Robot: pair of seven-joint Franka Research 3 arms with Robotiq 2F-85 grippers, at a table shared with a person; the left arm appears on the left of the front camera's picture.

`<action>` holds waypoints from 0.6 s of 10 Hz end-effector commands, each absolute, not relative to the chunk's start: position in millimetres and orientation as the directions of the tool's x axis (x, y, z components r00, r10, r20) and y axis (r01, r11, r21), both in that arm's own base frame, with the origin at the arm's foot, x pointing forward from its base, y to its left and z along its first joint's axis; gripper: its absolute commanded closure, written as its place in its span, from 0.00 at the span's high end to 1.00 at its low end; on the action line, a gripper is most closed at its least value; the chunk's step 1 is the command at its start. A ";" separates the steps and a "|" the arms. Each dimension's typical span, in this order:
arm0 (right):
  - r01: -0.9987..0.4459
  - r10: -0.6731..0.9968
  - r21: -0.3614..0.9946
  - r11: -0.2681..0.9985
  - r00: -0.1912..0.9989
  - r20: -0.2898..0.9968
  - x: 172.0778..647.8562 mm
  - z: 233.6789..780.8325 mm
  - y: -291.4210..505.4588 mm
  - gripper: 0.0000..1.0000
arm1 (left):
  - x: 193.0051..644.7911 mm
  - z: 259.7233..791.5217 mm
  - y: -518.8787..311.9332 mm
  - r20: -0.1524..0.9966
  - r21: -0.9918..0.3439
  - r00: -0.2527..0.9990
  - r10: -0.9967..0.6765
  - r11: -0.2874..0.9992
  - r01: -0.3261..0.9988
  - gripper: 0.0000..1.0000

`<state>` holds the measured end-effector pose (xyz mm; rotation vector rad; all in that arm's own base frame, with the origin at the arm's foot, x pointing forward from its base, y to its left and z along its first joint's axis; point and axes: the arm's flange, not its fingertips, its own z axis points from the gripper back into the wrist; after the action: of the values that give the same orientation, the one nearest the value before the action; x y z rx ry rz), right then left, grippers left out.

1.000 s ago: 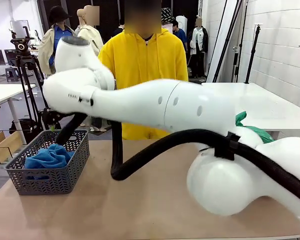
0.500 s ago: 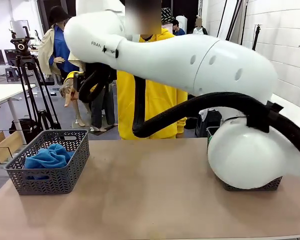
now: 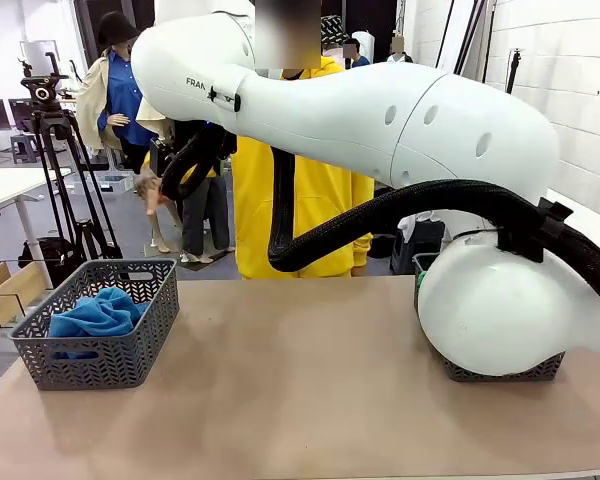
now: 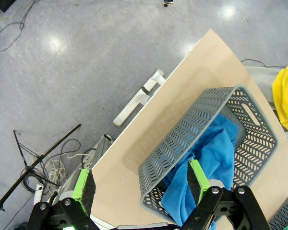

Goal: Sort the tops and bottoms.
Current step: Sort the clothes according to human instructions.

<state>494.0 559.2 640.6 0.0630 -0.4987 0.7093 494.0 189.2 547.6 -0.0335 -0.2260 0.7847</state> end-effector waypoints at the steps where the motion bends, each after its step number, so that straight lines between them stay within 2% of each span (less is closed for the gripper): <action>1: -0.637 0.611 -0.114 0.763 0.651 0.450 493.1 640.3 558.3 1.00 | 493.1 549.5 191.0 0.192 -0.094 0.690 0.697 0.713 -0.694 1.00; 2: -0.638 0.609 -0.111 0.762 0.647 0.459 494.0 640.6 559.2 1.00 | 494.0 547.6 189.2 0.189 -0.114 0.685 0.704 0.708 -0.697 1.00; 3: -0.634 0.647 -0.189 0.750 0.644 0.408 495.3 638.7 543.5 1.00 | 485.7 562.8 180.4 0.223 -0.198 0.713 0.665 0.747 -0.635 1.00; 4: -0.583 0.616 -0.213 0.784 0.688 0.384 493.3 636.6 513.3 1.00 | 484.9 572.9 159.5 0.248 -0.255 0.748 0.616 0.786 -0.563 1.00; 6: -0.439 0.476 -0.184 0.879 0.797 0.371 467.6 627.3 437.0 1.00 | 481.5 593.8 86.2 0.295 -0.335 0.853 0.430 0.883 -0.329 1.00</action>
<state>516.8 501.2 658.6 -0.0729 -0.4326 0.5854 489.3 114.0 599.4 -0.1960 -0.3547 0.5427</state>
